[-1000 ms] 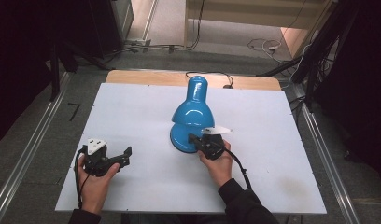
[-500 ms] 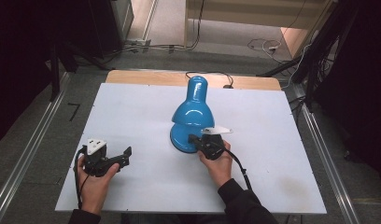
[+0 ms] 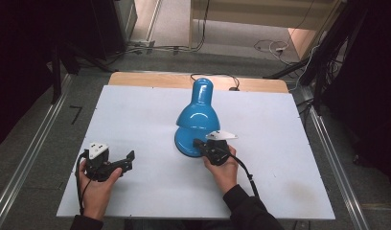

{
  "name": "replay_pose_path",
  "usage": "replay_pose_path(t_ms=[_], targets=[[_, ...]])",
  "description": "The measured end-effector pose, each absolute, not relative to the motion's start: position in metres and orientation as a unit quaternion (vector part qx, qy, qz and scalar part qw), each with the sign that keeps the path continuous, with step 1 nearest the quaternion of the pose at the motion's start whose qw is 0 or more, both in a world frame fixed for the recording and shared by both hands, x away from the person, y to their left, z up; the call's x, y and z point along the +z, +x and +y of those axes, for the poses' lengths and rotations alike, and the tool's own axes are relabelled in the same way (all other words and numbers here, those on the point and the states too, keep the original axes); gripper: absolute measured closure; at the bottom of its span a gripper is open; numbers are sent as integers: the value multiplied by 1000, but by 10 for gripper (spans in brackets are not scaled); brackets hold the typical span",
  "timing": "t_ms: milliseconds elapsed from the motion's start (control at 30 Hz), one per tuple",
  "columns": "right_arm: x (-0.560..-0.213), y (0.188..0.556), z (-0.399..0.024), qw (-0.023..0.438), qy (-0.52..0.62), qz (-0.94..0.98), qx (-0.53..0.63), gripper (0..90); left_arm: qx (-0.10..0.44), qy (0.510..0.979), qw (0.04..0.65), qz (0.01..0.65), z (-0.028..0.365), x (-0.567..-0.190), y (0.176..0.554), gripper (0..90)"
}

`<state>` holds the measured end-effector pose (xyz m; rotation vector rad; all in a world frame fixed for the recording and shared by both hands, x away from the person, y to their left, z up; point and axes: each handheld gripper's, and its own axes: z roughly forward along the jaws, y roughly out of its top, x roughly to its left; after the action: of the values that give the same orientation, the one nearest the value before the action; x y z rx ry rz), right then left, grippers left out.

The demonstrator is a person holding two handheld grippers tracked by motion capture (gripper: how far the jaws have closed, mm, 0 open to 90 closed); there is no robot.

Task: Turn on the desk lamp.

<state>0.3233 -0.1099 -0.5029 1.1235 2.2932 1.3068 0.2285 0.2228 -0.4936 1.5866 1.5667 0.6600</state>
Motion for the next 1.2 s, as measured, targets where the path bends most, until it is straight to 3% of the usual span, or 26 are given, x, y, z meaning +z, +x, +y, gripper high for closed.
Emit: replay_pose_path(t_ms=[700,933,1133,1167,1200], targets=[[-507,316,-110,150,378,795,450,881,261,626,397,619,223,-493,228,67],[-506,319,-112,121,388,792,455,878,261,625,398,619,224,-494,228,67],[-499,320,-119,109,388,787,467,814,262,624,400,618,224,-493,228,67],[-497,321,-121,107,389,786,468,789,262,624,400,618,224,-493,228,67],[-495,322,-126,102,393,785,468,705,262,624,399,619,224,-493,228,67]])
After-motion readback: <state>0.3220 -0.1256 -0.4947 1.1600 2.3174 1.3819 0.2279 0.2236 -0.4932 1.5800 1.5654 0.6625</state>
